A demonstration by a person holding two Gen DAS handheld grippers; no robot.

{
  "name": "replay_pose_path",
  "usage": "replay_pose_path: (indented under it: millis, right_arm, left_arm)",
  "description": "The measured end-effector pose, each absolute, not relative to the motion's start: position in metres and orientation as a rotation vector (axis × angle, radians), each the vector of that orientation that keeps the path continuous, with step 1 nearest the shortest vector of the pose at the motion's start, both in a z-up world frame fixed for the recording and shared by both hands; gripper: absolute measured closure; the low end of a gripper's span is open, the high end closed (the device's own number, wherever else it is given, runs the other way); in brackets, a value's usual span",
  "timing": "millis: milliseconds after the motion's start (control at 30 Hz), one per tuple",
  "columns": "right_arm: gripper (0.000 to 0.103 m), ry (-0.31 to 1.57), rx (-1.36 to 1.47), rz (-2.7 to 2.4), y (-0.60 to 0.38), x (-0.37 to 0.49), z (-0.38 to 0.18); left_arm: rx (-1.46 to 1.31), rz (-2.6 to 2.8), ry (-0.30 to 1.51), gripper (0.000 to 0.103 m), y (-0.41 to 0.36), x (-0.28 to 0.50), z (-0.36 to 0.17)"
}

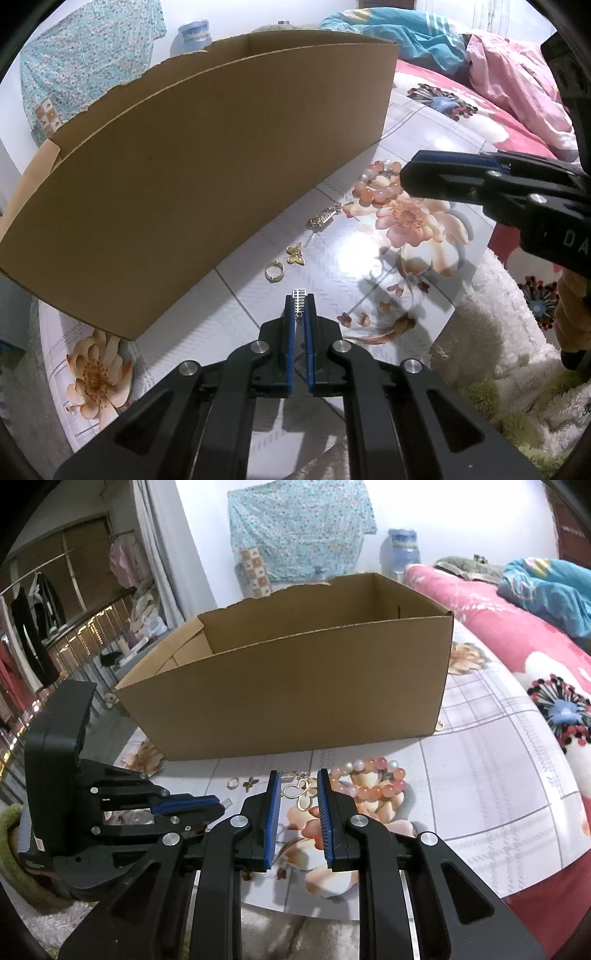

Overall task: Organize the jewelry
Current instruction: 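Carry both charms into the box and open both grippers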

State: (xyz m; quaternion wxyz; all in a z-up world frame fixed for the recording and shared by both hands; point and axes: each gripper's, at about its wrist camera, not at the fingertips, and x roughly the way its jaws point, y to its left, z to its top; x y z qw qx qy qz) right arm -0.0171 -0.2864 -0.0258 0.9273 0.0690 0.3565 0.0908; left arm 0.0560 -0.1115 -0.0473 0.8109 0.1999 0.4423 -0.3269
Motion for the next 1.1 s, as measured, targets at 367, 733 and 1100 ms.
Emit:
replay_pose_path:
  millis: [367, 733, 1100]
  right_arm:
    - [0.085, 0.690, 0.112, 0.186, -0.283, -0.024, -0.009]
    - [0.085, 0.540, 0.029, 0.272, -0.278, 0.020, 0.054]
    - [0.085, 0.710, 0.109, 0.276, -0.276, 0.122, 0.033]
  left_arm:
    - [0.378, -0.715, 0.889, 0.099, -0.094, 0.046, -0.018]
    - [0.167, -0.802, 0.760, 0.099, -0.080, 0.095, 0.080]
    - [0.224, -0.647, 0.943, 0.098, -0.112, 0.213, 0.048]
